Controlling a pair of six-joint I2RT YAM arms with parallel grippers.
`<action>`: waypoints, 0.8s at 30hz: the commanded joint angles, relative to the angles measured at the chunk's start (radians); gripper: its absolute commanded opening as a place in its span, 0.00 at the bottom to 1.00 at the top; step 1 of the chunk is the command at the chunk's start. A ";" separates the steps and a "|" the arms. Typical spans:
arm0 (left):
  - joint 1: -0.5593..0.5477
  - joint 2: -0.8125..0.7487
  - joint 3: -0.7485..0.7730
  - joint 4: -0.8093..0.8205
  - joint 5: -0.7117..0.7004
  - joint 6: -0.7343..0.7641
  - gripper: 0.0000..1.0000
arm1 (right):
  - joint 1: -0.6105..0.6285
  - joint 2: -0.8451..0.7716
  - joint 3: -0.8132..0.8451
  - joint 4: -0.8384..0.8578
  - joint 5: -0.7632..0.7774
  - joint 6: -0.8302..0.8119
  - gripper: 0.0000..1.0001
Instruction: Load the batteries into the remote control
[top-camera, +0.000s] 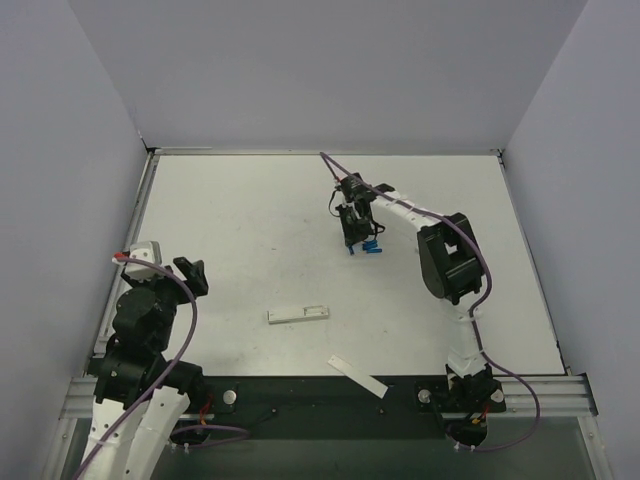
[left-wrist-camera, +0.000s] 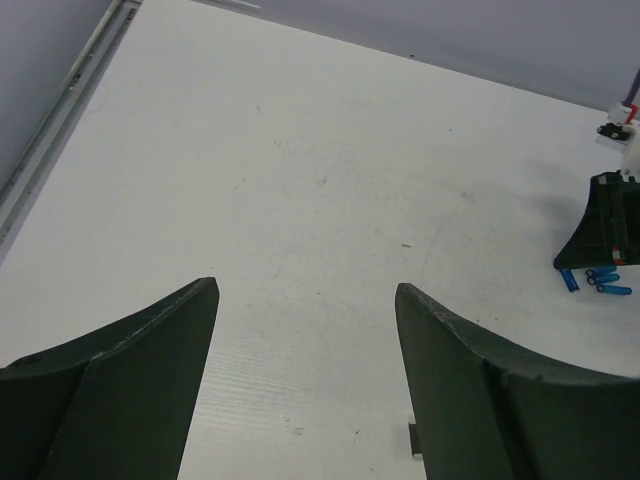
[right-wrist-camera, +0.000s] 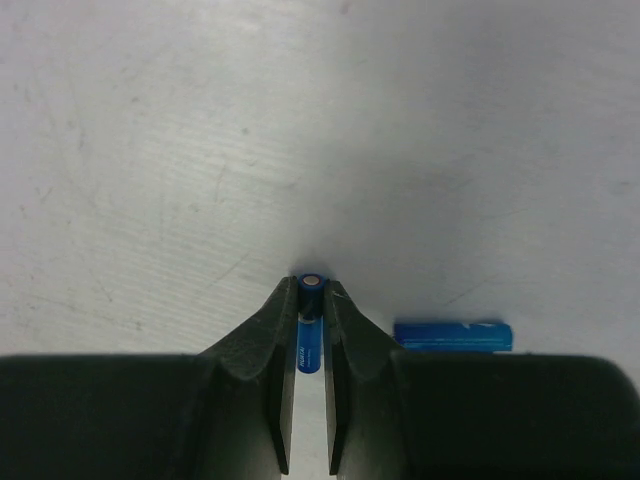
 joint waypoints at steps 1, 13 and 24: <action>0.006 0.041 -0.014 0.085 0.178 -0.008 0.82 | 0.093 -0.118 -0.068 0.005 -0.020 -0.132 0.00; 0.008 0.122 -0.009 0.086 0.267 -0.003 0.82 | 0.244 -0.181 -0.268 -0.002 0.048 -0.276 0.00; 0.008 0.130 -0.009 0.083 0.285 -0.002 0.82 | 0.270 -0.276 -0.353 -0.016 0.049 -0.283 0.24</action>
